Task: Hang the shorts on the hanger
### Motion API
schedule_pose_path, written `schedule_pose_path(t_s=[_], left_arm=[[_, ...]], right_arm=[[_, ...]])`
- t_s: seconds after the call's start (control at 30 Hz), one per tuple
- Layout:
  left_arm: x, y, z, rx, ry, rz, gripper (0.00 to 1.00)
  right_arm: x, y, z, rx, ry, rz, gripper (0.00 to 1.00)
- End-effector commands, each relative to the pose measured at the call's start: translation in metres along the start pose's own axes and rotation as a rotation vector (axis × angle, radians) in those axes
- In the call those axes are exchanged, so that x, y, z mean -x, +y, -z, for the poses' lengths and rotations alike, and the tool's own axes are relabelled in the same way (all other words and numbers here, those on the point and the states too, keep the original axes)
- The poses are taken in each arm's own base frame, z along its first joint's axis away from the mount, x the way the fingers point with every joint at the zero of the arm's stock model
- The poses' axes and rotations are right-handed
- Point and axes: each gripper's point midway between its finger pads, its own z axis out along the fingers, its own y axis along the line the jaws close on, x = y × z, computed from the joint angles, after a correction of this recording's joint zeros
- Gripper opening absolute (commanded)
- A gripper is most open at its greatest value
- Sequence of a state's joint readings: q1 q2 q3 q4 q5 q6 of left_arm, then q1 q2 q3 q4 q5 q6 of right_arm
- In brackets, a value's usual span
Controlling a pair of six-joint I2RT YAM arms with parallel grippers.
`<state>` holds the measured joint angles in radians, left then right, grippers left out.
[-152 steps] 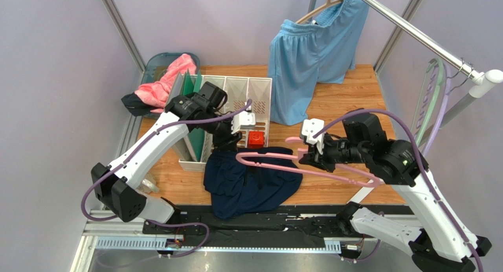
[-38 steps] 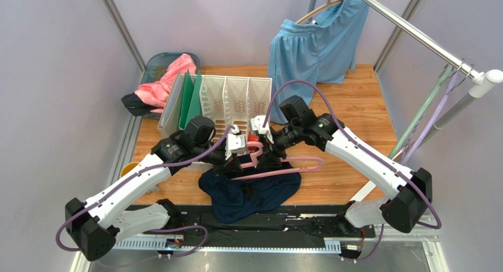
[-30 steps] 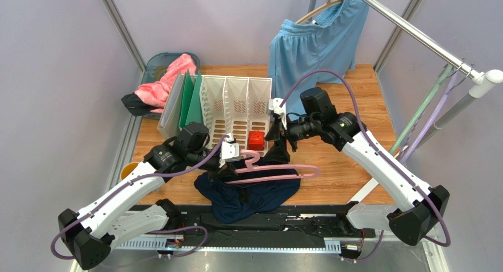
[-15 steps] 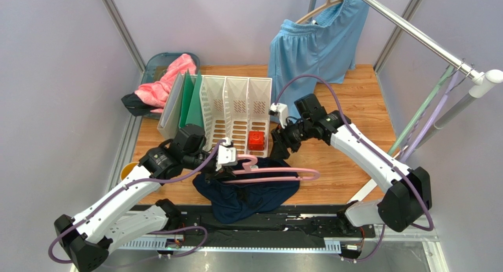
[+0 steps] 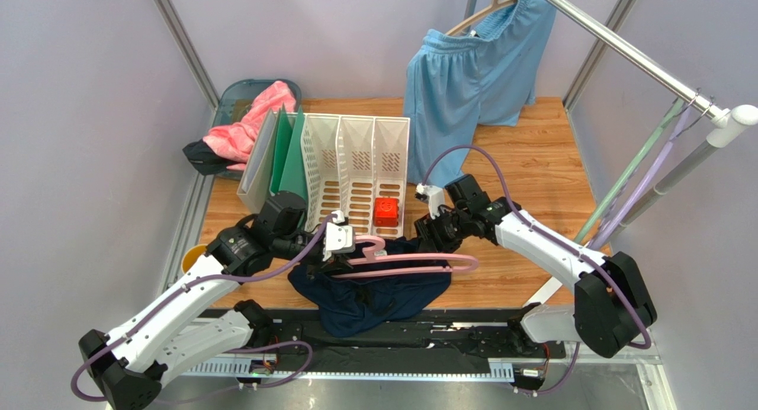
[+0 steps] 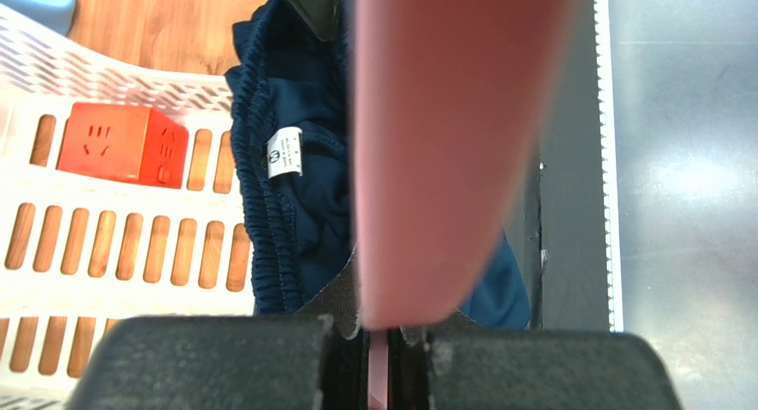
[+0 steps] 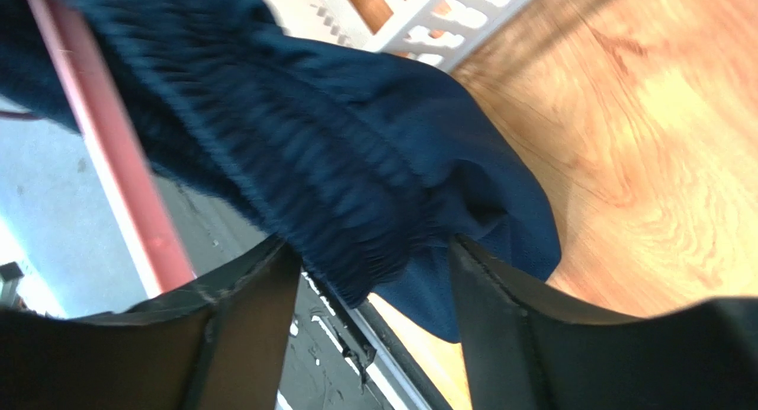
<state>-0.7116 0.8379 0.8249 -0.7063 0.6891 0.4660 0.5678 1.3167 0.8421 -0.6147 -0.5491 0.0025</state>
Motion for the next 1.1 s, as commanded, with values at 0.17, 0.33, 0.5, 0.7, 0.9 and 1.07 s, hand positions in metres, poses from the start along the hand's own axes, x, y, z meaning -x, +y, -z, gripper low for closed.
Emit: schedule_pose_path(t_s=[0.17, 0.33, 0.5, 0.7, 0.9, 1.07], left_arm=[[0.003, 0.012, 0.016, 0.138, -0.007, -0.001, 0.0], [-0.016, 0.026, 0.031, 0.273, 0.079, -0.005, 0.0], [-0.041, 0.023, 0.048, 0.323, 0.186, -0.028, 0.0], [-0.063, 0.034, 0.075, 0.458, 0.308, -0.042, 0.0], [-0.064, 0.03, 0.086, 0.514, 0.288, -0.033, 0.0], [-0.069, 0.026, 0.081, 0.435, 0.336, -0.086, 0.0]], right_arm=[[0.018, -0.012, 0.008, -0.053, -0.075, -0.05, 0.0], [0.016, -0.02, 0.04, -0.092, -0.1, -0.098, 0.0], [0.014, -0.024, 0.059, -0.142, -0.08, -0.061, 0.0], [0.009, -0.035, 0.077, -0.215, -0.05, -0.043, 0.0], [-0.001, -0.044, 0.08, -0.256, -0.023, -0.033, 0.0], [0.008, -0.045, 0.091, -0.256, -0.038, -0.038, 0.0]])
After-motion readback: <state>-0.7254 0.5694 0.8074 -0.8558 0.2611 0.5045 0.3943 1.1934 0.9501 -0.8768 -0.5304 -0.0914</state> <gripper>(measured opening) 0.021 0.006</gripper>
